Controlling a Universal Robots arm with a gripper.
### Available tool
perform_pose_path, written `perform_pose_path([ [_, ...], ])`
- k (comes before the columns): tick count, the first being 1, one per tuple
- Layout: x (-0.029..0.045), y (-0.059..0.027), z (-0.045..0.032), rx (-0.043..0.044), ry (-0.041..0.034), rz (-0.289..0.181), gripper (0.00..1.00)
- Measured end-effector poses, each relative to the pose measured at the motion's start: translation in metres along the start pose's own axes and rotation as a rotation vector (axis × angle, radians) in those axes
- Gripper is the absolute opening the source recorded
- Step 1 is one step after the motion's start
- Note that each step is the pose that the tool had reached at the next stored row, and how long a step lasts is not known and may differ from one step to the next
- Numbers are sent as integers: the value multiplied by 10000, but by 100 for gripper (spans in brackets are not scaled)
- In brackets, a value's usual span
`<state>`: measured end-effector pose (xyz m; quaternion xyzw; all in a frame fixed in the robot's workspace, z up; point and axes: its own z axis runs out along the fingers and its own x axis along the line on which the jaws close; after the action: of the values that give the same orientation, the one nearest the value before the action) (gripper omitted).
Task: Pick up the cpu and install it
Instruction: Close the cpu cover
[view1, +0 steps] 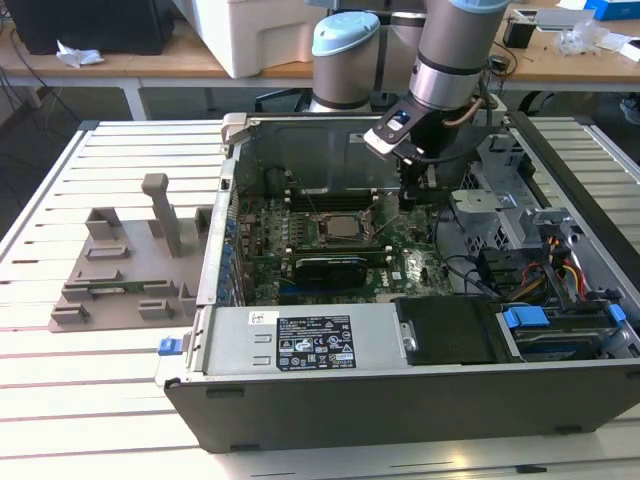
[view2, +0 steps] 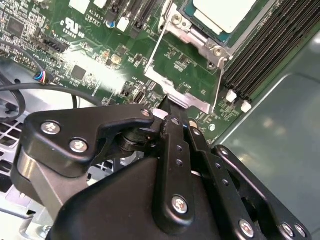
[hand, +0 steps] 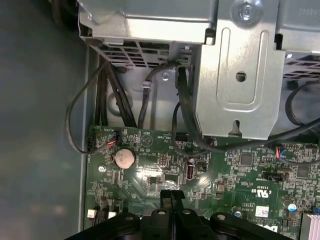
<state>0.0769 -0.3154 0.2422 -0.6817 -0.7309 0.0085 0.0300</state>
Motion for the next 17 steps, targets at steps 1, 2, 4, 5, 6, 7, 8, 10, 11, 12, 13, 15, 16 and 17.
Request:
perform_pose_path([
  [1, 1, -9, 1, -1, 1, 0, 11],
  [2, 1, -17, 1, -1, 0, 0, 11],
  [4, 3, -39, 2, -2, 0, 0, 11],
  [5, 4, -52, 3, -1, 1, -1, 11],
  [6, 4, -64, 4, -2, 0, 0, 11],
  [7, 5, -71, 4, -2, 0, 0, 11],
  [8, 6, -84, 5, -2, 0, 0, 11],
  [10, 7, -106, 5, -4, -1, 0, 11],
  [11, 8, -112, 5, -5, -1, 0, 11],
  [12, 8, -120, 4, -8, -2, -1, 11],
  [13, 10, -135, 5, -13, 1, -1, 11],
  [15, 12, -170, 7, -20, -1, -2, 11],
  [16, 13, -191, 8, -22, -1, -1, 11],
  [17, 14, -208, 9, -23, -2, 0, 11],
])
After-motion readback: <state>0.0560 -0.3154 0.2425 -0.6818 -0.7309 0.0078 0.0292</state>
